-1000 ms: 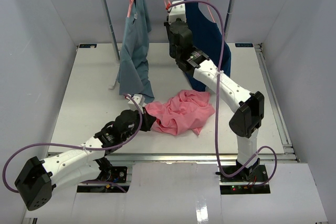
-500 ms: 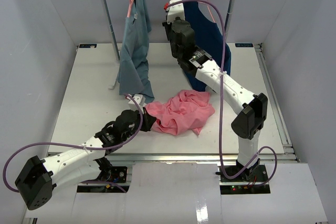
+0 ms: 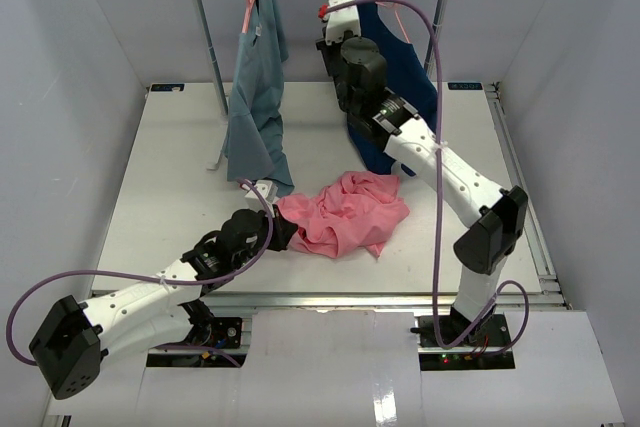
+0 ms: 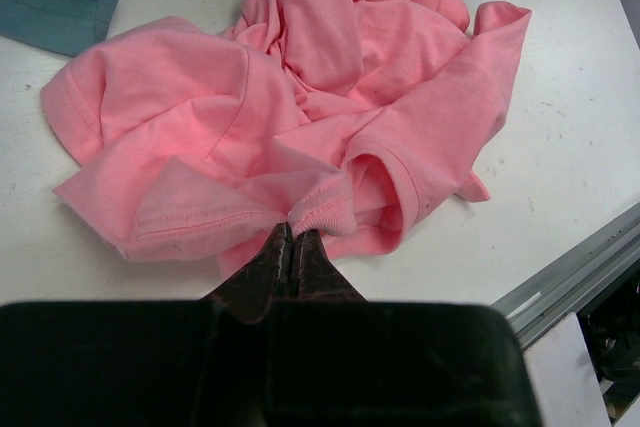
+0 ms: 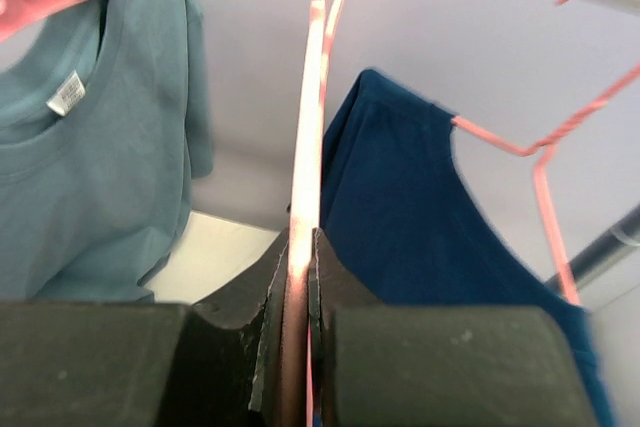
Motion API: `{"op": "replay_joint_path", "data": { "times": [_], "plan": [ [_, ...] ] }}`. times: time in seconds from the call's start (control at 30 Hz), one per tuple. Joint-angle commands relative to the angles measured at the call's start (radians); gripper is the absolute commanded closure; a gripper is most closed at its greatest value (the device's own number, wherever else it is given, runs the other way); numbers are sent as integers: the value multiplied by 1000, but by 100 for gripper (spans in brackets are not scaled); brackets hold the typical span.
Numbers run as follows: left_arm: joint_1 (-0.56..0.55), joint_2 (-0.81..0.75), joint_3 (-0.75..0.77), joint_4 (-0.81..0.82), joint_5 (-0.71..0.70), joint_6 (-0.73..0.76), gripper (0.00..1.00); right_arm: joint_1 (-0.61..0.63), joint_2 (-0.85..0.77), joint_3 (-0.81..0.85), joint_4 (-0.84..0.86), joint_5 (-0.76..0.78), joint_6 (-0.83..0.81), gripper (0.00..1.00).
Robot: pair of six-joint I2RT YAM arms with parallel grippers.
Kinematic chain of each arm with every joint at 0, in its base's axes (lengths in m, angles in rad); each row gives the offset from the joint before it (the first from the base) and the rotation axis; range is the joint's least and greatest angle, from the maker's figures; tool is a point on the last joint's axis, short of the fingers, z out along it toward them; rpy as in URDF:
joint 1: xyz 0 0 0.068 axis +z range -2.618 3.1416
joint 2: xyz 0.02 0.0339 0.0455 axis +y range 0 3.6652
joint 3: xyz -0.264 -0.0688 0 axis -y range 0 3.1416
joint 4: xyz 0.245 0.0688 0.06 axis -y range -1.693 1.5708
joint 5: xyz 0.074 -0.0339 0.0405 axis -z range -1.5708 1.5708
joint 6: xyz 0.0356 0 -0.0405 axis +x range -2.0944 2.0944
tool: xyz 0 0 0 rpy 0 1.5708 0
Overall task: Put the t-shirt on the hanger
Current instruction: Pick up the hanger from the clothesline.
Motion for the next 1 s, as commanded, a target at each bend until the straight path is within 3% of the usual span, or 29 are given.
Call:
{"op": "replay_joint_path", "data": {
  "times": [0.0, 0.17, 0.37, 0.5, 0.73, 0.87, 0.97],
  "plan": [
    [0, -1, 21, 14, 3, -5, 100, -7, -97, -23, 123, -21, -44, 92],
    [-1, 2, 23, 7, -22, -6, 100, -7, -156, -92, 70, -17, -17, 92],
    [4, 39, 42, 11, -35, -65, 100, 1, -362, -291, -116, -85, 106, 92],
    [6, 113, 161, -35, 16, -114, 100, 11, -651, -541, -221, -204, 208, 92],
    [16, 238, 402, -218, -64, -105, 100, 15, -1060, -915, -416, -416, 346, 92],
    [31, 318, 537, -286, -85, -100, 100, 15, -1294, -1174, -353, -500, 392, 92],
    [48, 411, 605, -327, -95, -83, 100, 15, -1416, -1259, -375, -544, 406, 92]
  ]
}}
